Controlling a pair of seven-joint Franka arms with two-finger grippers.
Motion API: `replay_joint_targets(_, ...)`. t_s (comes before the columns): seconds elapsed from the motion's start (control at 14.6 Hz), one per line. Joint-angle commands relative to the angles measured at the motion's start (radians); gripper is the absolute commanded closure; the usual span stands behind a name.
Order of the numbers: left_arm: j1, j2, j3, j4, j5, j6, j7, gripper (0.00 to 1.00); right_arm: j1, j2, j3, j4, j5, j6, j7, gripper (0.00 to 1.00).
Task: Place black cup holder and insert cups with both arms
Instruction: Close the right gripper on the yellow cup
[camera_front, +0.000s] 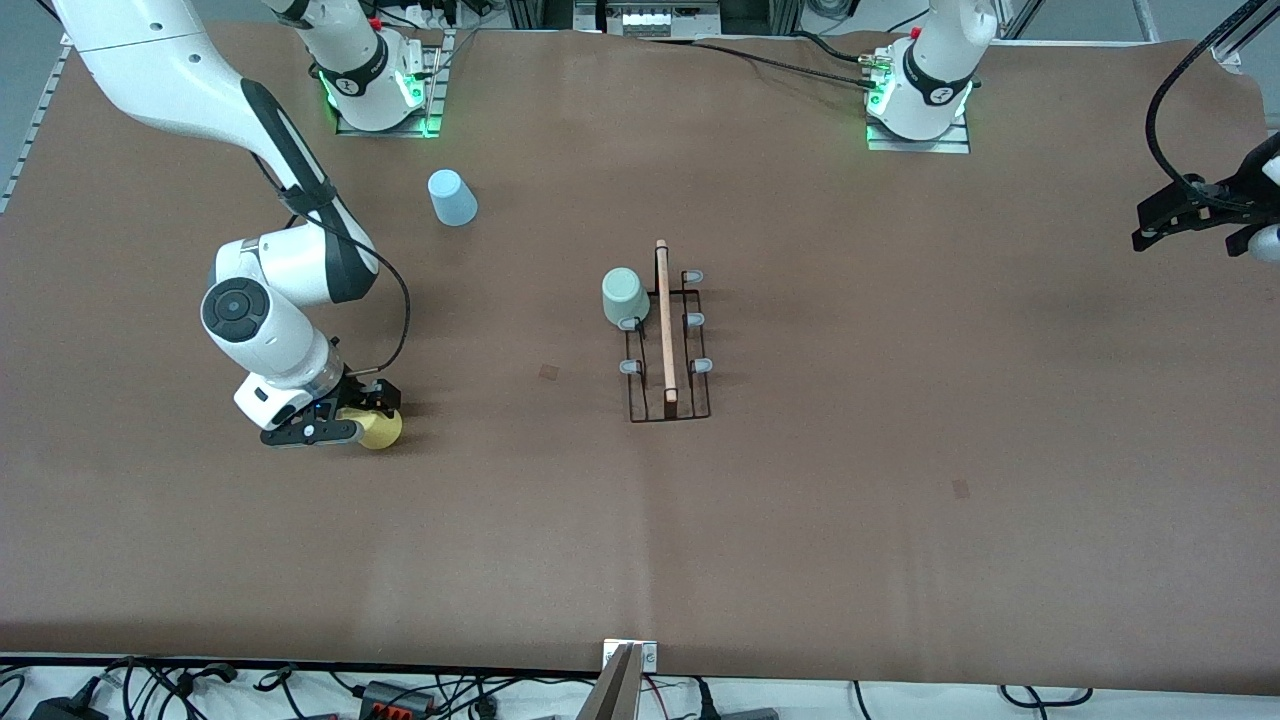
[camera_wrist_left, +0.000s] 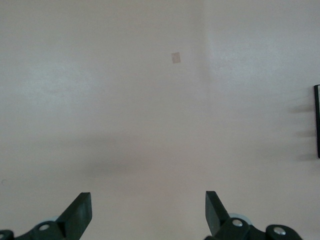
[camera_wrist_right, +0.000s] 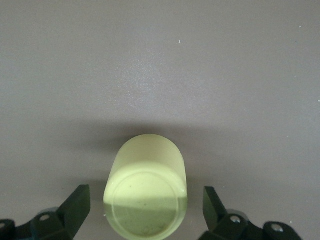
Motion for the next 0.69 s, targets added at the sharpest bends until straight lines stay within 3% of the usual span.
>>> replay_joint_targets(0.0,-0.001,-0.003,0.004,0.003,0.011,-0.012,0.017,0.0,0.006,0.008,-0.005,0.009,0.0,0.01,-0.006,0.22)
replay_joint_targets(0.21,-0.001,-0.003,0.004,0.003,0.009,-0.014,0.017,0.0,0.006,0.003,-0.005,0.012,-0.001,0.004,-0.011,0.69)
replay_joint_targets(0.27,-0.003,-0.003,0.004,0.003,0.011,-0.014,0.017,0.0,0.006,-0.003,-0.005,0.015,-0.001,0.002,-0.015,0.78)
replay_joint_targets(0.62,-0.005,-0.003,0.002,0.005,0.011,-0.014,0.015,0.0,0.079,-0.135,0.005,0.039,0.003,-0.135,0.087,0.85)
